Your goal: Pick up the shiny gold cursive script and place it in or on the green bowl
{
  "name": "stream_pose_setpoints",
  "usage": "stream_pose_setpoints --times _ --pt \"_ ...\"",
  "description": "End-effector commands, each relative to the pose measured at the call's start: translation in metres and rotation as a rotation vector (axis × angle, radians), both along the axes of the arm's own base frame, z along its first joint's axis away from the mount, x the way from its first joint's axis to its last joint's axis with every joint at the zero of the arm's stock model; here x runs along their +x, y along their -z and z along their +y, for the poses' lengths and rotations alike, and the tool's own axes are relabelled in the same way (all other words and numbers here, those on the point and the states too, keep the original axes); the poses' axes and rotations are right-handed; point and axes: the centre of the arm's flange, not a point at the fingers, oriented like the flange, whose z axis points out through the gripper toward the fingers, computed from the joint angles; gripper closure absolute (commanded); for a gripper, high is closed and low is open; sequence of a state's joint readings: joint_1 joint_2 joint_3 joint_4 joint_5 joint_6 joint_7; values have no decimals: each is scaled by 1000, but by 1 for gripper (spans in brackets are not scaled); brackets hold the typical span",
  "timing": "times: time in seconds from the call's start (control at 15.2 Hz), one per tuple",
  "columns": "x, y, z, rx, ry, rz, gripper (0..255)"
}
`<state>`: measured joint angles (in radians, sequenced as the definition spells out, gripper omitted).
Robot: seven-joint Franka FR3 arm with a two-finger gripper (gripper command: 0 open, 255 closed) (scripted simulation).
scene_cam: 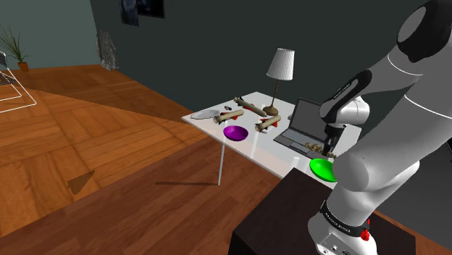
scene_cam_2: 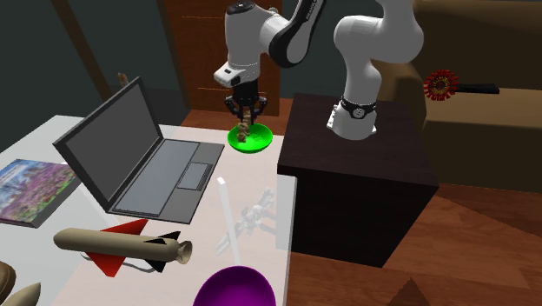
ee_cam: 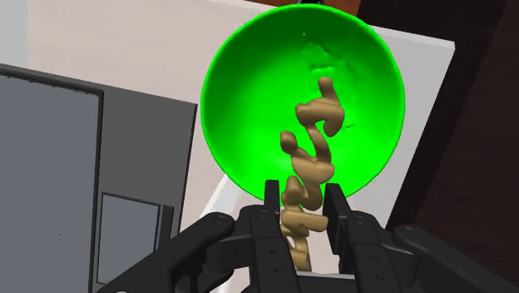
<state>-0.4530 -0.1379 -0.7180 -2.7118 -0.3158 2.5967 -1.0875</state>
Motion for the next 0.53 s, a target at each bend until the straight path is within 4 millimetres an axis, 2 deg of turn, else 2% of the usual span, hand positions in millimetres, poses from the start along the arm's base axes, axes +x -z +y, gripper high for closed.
stream_pose_setpoints --times 0.0,0.13,0.2,0.46 --pt "-27 0 -1 0 -2 0 255" --pt "-53 -1 -5 0 -2 0 255" --pt "-57 -1 -5 0 -2 0 255" --pt "-57 20 -5 0 -2 0 255"
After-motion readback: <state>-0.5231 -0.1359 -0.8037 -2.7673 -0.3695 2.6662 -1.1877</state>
